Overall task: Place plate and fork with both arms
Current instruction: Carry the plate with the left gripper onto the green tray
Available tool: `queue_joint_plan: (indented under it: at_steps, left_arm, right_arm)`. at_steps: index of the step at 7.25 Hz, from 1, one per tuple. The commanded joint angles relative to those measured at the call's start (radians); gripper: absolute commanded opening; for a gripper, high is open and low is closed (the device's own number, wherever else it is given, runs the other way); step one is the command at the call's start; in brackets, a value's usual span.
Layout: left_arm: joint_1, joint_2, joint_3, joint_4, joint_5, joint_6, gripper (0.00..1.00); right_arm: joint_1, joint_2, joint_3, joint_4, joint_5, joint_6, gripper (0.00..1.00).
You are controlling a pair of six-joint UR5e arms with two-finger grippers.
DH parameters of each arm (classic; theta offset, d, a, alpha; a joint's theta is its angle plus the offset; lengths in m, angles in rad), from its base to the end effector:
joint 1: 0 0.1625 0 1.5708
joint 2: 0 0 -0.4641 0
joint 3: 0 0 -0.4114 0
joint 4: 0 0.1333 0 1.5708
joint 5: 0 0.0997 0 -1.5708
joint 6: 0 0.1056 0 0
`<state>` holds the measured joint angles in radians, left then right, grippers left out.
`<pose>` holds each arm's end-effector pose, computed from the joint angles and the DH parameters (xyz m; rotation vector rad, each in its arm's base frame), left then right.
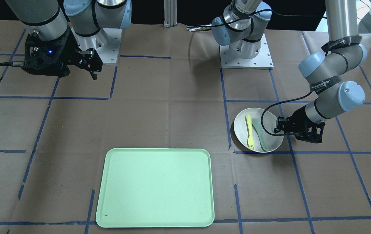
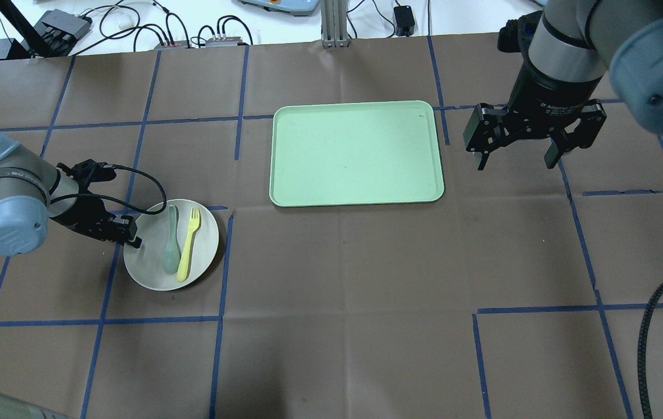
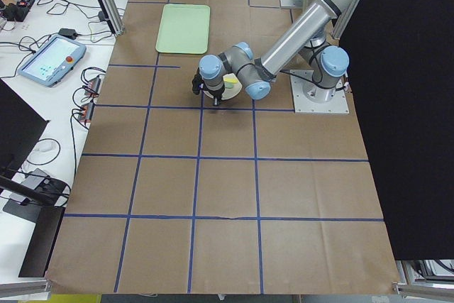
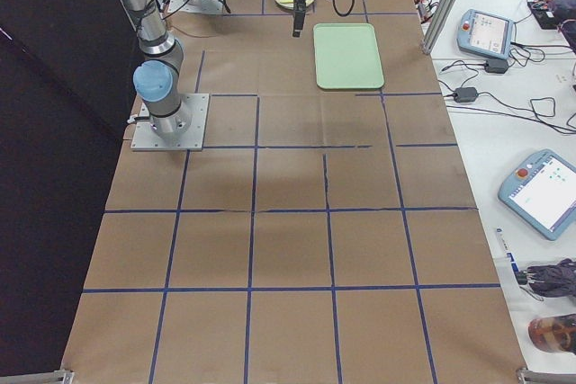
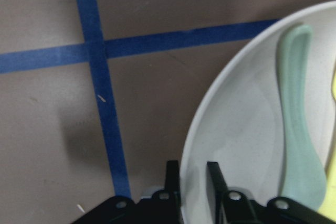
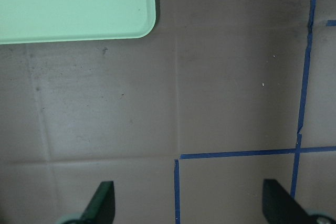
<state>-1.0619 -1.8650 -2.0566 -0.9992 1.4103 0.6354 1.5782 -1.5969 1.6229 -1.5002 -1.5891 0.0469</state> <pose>0.1139 -0.5124 0.1947 -0.1585 -2.8874 -0.1284 0.1350 -0.4872 0.5010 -0.0602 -3.1165 -0.1498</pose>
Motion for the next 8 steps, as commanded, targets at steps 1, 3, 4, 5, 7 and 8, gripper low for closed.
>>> queue_joint_plan:
  at_steps: [1,3,4,5,7,8]
  left_arm:
    - [0.0,0.012,0.004,0.001,-0.049,0.003,0.1]
    - [-0.001,0.023,0.004,0.001,-0.086,0.004,0.05]
    - [-0.003,0.029,0.003,0.001,-0.176,0.0,0.05]
    - [-0.006,0.036,0.003,-0.001,-0.235,-0.006,0.04]
    - [-0.033,0.037,0.006,-0.002,-0.312,-0.127,0.03]
    - [-0.109,0.041,0.015,0.01,-0.309,-0.21,0.03]
  right_arm:
    - [0.0,0.0,0.0,0.0,0.0,-0.001,1.0]
    - [0.0,0.0,0.0,0.0,0.0,-0.001,1.0]
    - [0.0,0.0,0.0,0.002,0.0,0.001,1.0]
    - [-0.001,0.0,0.0,0.0,0.0,-0.001,1.0]
    - [-0.001,0.0,0.0,0.0,0.0,-0.001,1.0]
    - [-0.001,0.0,0.0,0.0,0.001,-0.001,1.0]
